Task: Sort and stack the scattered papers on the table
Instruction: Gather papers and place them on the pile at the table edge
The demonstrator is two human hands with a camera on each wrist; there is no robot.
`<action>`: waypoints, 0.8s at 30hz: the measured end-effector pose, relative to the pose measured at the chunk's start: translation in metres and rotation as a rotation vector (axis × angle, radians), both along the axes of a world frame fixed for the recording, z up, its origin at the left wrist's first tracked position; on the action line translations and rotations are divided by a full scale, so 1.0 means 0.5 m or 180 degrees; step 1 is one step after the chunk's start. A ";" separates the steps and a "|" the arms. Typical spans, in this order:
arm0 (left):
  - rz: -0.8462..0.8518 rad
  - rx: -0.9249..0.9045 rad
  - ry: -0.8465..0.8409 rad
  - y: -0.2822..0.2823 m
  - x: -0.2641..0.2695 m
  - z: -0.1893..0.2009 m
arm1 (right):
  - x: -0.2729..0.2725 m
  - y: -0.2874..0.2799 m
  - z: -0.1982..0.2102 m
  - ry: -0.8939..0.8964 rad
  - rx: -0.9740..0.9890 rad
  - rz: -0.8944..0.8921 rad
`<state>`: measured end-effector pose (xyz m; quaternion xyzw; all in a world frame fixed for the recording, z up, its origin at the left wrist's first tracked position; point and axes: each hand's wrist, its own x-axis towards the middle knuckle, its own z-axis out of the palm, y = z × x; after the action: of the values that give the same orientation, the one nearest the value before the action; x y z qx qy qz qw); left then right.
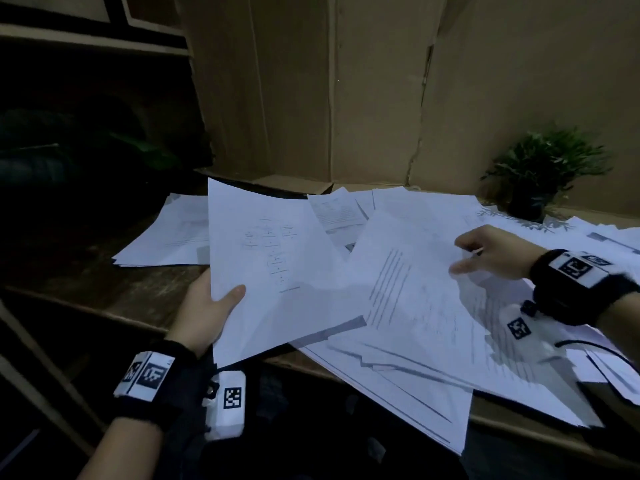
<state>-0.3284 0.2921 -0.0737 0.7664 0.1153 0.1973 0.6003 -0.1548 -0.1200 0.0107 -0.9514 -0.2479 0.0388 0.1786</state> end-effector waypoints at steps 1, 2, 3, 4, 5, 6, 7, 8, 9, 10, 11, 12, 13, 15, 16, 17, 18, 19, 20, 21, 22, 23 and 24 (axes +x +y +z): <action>0.0016 -0.0025 -0.0029 0.001 0.000 -0.001 | 0.009 -0.009 0.002 -0.0121 0.0183 -0.0088; 0.0032 -0.0041 -0.0051 0.002 0.001 -0.002 | 0.018 -0.015 0.004 -0.0186 0.0311 -0.0164; 0.0042 -0.0044 -0.0064 0.003 0.001 -0.002 | 0.028 -0.019 0.002 -0.0230 0.0398 -0.0231; 0.0039 -0.0040 -0.0078 0.003 0.001 -0.002 | 0.032 -0.017 -0.001 -0.0268 0.0437 -0.0309; 0.0025 -0.0028 -0.0084 0.004 0.001 -0.003 | 0.035 -0.012 -0.005 -0.0313 0.0448 -0.0428; 0.0008 -0.0001 -0.0086 0.005 0.002 -0.005 | 0.036 -0.005 -0.011 -0.0338 0.0433 -0.0557; -0.0002 0.0030 -0.0083 0.006 0.002 -0.006 | 0.039 0.000 -0.018 -0.0298 0.0412 -0.0700; -0.0015 0.0049 -0.0078 0.007 0.001 -0.006 | 0.039 0.007 -0.025 -0.0210 0.0397 -0.0795; -0.0024 0.0050 -0.0070 0.007 0.001 -0.006 | 0.041 0.014 -0.034 -0.0131 0.0350 -0.0826; -0.0040 0.0040 -0.0064 0.007 0.001 -0.005 | 0.043 0.021 -0.040 -0.0078 0.0262 -0.0793; -0.0061 0.0041 -0.0058 0.005 0.001 -0.004 | 0.039 0.030 -0.044 -0.0014 0.0128 -0.0763; -0.0078 0.0060 -0.0055 0.004 0.000 -0.003 | 0.033 0.040 -0.046 0.0066 -0.0017 -0.0736; -0.0082 0.0087 -0.0053 0.001 -0.001 -0.002 | 0.025 0.049 -0.046 0.0153 -0.0130 -0.0732; -0.0078 0.0102 -0.0059 -0.001 -0.002 0.000 | 0.009 0.065 -0.044 0.0315 -0.0282 -0.0748; -0.0075 0.0094 -0.0063 -0.002 -0.002 0.000 | 0.005 0.069 -0.043 0.0397 -0.0322 -0.0756; -0.0068 0.0087 -0.0066 -0.002 -0.002 0.001 | 0.000 0.072 -0.041 0.0470 -0.0336 -0.0770; -0.0063 0.0084 -0.0072 -0.004 -0.003 0.002 | 0.000 0.072 -0.042 0.0509 -0.0330 -0.0769; -0.0055 0.0083 -0.0080 -0.006 -0.003 0.002 | 0.000 0.072 -0.043 0.0485 -0.0270 -0.0761; -0.0049 0.0086 -0.0089 -0.008 -0.003 0.003 | 0.002 0.072 -0.045 0.0410 -0.0150 -0.0766; -0.0040 0.0100 -0.0095 -0.009 -0.003 0.003 | 0.004 0.071 -0.046 0.0326 0.0030 -0.0791; -0.0036 0.0122 -0.0097 -0.010 -0.004 0.002 | 0.006 0.070 -0.046 0.0266 0.0212 -0.0837; -0.0031 0.0145 -0.0096 -0.011 -0.004 0.002 | 0.005 0.068 -0.044 0.0222 0.0361 -0.0879; -0.0022 0.0157 -0.0102 -0.012 -0.004 0.002 | 0.004 0.066 -0.040 0.0262 0.0409 -0.0929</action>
<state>-0.3304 0.2861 -0.0726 0.7781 0.0982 0.2102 0.5837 -0.1526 -0.0872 -0.0095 -0.9615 -0.1015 0.0355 0.2529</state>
